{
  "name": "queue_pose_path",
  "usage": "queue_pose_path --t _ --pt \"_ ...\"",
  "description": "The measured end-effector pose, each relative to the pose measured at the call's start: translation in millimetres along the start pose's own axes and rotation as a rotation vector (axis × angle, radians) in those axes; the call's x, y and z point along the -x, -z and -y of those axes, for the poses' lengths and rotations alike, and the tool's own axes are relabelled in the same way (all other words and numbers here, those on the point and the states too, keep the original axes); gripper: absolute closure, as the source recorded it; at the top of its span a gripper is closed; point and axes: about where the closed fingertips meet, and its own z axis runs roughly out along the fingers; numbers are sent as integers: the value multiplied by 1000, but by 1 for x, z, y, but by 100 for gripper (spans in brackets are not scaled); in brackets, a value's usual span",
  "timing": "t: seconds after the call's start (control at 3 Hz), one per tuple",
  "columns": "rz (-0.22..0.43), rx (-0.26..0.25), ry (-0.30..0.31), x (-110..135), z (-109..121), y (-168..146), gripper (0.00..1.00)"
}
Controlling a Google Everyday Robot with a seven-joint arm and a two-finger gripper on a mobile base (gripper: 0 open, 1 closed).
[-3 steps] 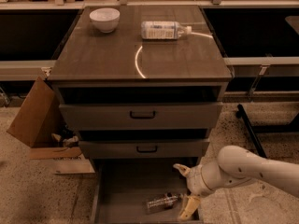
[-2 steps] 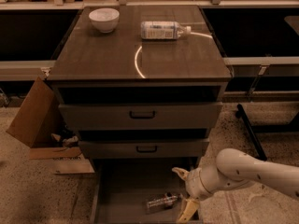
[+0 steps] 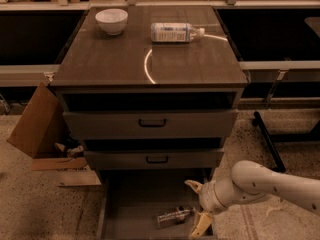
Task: Pick water bottle from bottom drawer and place on counter
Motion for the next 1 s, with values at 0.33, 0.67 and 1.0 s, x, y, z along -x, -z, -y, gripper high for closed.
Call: queue_pose_path --t 0.33,0.67,1.0 --pt "-11 1 16 -42 21 -31 0" --pt "-10 21 30 -86 35 -79 0" --pt "45 36 25 -130 45 -132 0"
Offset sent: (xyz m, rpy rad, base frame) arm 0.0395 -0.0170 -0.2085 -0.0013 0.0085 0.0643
